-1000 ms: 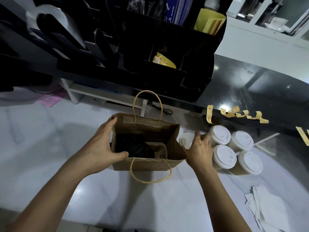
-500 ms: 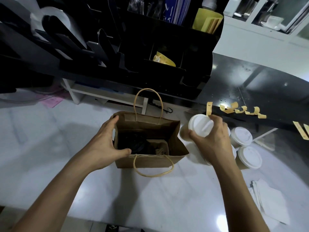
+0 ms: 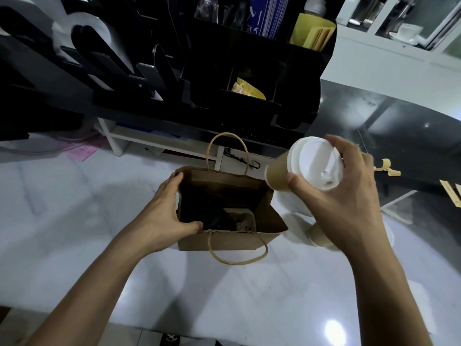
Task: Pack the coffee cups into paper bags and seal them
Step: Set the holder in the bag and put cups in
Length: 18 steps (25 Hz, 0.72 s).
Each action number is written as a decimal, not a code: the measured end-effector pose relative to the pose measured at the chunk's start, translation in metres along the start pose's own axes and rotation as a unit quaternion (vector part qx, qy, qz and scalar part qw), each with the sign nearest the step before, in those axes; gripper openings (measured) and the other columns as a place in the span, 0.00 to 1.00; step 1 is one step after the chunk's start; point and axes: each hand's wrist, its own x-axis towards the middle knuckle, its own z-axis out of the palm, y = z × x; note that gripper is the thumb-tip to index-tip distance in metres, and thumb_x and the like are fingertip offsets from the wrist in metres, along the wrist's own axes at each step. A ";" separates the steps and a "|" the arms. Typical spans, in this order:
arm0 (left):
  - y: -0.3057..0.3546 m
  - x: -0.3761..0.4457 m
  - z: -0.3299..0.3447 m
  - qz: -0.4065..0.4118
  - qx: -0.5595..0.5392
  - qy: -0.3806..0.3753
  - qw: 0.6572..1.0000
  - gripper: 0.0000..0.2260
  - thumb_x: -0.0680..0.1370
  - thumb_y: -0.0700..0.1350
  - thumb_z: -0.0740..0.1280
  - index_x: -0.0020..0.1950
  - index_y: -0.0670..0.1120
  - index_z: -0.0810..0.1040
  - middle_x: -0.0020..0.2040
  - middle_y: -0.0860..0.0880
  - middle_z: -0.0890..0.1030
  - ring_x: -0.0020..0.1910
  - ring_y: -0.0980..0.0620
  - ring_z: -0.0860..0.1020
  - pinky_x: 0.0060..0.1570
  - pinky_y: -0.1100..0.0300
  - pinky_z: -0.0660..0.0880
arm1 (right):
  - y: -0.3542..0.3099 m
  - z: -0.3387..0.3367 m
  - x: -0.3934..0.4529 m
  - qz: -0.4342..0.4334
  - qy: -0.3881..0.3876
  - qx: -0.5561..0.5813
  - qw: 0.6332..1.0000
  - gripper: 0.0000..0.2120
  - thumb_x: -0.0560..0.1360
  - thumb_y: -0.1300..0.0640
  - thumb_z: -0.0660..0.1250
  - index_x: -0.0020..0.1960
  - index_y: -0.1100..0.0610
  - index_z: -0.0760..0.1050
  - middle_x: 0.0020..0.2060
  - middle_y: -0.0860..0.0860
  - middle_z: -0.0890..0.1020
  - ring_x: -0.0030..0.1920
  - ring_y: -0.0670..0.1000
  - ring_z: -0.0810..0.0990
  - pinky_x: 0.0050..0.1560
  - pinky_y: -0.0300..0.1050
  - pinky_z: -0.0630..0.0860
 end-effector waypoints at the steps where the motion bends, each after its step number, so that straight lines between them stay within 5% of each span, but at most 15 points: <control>1: 0.000 0.000 0.000 0.000 0.002 0.000 1.000 0.51 0.71 0.50 0.79 0.82 0.57 0.46 0.81 0.57 0.51 0.74 0.44 0.66 0.69 0.46 0.71 | -0.004 0.001 -0.002 -0.011 -0.008 0.010 1.000 0.40 0.62 0.32 0.71 0.71 0.37 0.64 0.62 0.41 0.66 0.59 0.42 0.68 0.49 0.31 0.64; 5: -0.002 0.001 0.002 0.001 -0.002 0.000 1.000 0.51 0.70 0.49 0.79 0.81 0.59 0.46 0.80 0.58 0.52 0.73 0.44 0.67 0.69 0.46 0.71 | -0.010 0.017 -0.007 -0.045 -0.110 0.045 0.992 0.37 0.60 0.34 0.71 0.67 0.33 0.65 0.61 0.36 0.68 0.61 0.34 0.69 0.49 0.25 0.68; 9: -0.005 0.000 0.002 0.015 -0.011 -0.001 1.000 0.52 0.70 0.50 0.79 0.81 0.60 0.46 0.80 0.60 0.51 0.74 0.46 0.65 0.70 0.46 0.70 | 0.000 0.042 -0.010 -0.075 -0.242 -0.023 0.967 0.40 0.65 0.39 0.75 0.73 0.36 0.61 0.63 0.36 0.64 0.64 0.43 0.68 0.53 0.33 0.68; 13: -0.006 -0.003 0.003 0.039 -0.022 0.003 0.999 0.51 0.69 0.50 0.79 0.80 0.62 0.47 0.78 0.63 0.53 0.74 0.51 0.63 0.70 0.51 0.70 | 0.009 0.057 -0.008 -0.099 -0.281 -0.074 0.952 0.42 0.69 0.44 0.78 0.75 0.40 0.58 0.65 0.40 0.63 0.63 0.45 0.65 0.59 0.45 0.72; 18: -0.006 -0.003 0.004 0.035 -0.012 -0.004 0.999 0.52 0.69 0.52 0.79 0.81 0.60 0.45 0.79 0.63 0.50 0.75 0.51 0.63 0.71 0.50 0.70 | 0.019 0.057 0.005 -0.116 -0.294 -0.153 0.936 0.42 0.68 0.46 0.79 0.75 0.43 0.60 0.67 0.45 0.65 0.63 0.48 0.65 0.59 0.44 0.70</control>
